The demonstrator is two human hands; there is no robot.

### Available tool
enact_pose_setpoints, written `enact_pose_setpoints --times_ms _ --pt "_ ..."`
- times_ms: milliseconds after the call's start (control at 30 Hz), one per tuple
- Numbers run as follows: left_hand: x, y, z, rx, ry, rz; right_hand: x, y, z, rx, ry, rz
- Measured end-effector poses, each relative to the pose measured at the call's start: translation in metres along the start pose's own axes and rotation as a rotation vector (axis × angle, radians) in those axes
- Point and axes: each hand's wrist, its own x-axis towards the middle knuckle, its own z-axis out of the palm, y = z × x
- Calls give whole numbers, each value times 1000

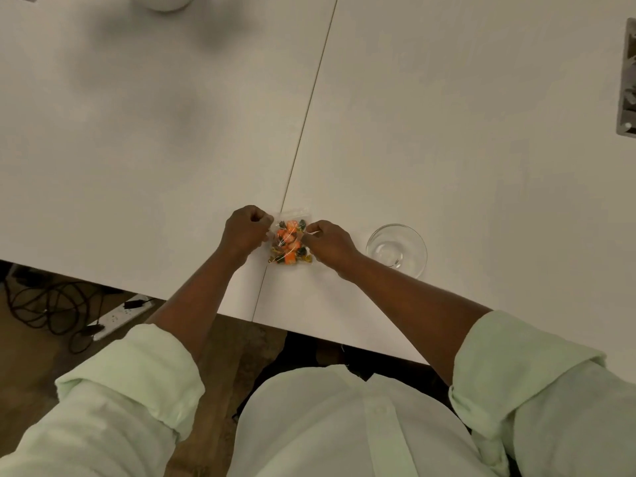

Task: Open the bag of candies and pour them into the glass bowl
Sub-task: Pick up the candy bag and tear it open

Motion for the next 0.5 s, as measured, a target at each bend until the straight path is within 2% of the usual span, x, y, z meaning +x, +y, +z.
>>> enact_pose_setpoints --times_ms 300,500 --pt "-33 23 0 -28 -147 89 -15 -5 -23 79 90 -17" --pt "-67 43 17 -105 -182 208 -35 -9 -43 273 5 7"
